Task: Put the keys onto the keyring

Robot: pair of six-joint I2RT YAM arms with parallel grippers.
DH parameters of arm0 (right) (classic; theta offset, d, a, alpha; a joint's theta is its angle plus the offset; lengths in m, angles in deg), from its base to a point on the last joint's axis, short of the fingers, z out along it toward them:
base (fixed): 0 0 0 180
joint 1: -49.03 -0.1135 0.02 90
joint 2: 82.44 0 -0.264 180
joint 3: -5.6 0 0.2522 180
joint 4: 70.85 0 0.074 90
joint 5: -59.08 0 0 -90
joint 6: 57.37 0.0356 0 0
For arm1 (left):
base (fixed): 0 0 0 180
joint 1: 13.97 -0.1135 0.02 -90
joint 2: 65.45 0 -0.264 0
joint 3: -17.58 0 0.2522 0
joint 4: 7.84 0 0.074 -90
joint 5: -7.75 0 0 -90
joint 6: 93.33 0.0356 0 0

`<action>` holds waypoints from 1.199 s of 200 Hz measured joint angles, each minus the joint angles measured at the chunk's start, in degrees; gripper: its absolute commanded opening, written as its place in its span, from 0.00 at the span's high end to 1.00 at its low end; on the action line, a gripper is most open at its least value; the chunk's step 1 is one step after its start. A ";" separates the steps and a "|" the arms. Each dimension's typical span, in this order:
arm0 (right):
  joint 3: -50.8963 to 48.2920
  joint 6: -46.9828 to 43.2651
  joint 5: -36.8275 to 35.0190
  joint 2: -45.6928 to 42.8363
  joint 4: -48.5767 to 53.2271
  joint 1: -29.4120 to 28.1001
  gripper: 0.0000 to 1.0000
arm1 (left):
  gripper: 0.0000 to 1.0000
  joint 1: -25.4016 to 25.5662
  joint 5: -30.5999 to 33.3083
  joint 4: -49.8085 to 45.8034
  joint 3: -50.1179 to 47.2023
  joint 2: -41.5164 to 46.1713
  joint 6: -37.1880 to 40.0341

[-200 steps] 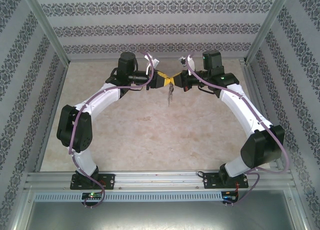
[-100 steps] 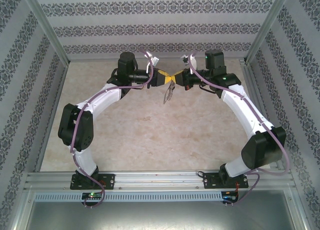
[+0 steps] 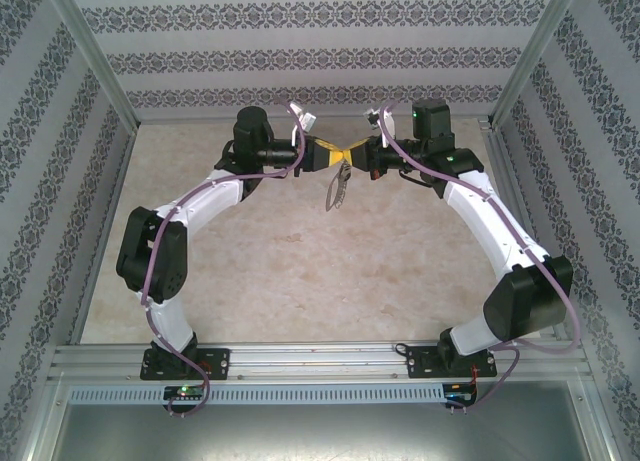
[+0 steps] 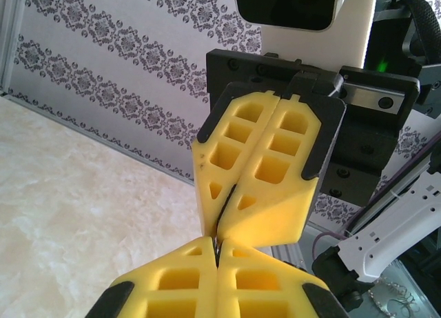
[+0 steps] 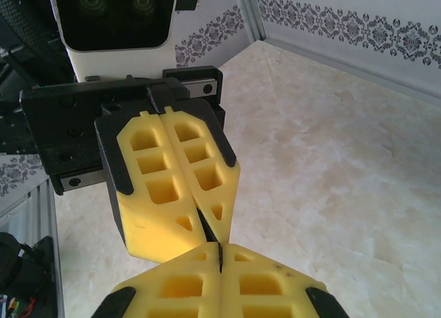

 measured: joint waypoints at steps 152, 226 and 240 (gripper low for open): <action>-29.97 21.57 -11.34 -17.75 -32.00 5.81 0.57 | 1.00 1.29 6.88 7.28 -5.81 2.64 -0.59; -36.13 25.59 -17.62 -16.00 -41.27 -2.84 0.57 | 1.00 1.29 8.74 9.86 -6.03 3.43 -0.81; -35.85 25.55 -18.05 -15.30 -41.88 -3.76 0.57 | 1.00 1.29 8.85 9.86 -6.03 3.43 -0.83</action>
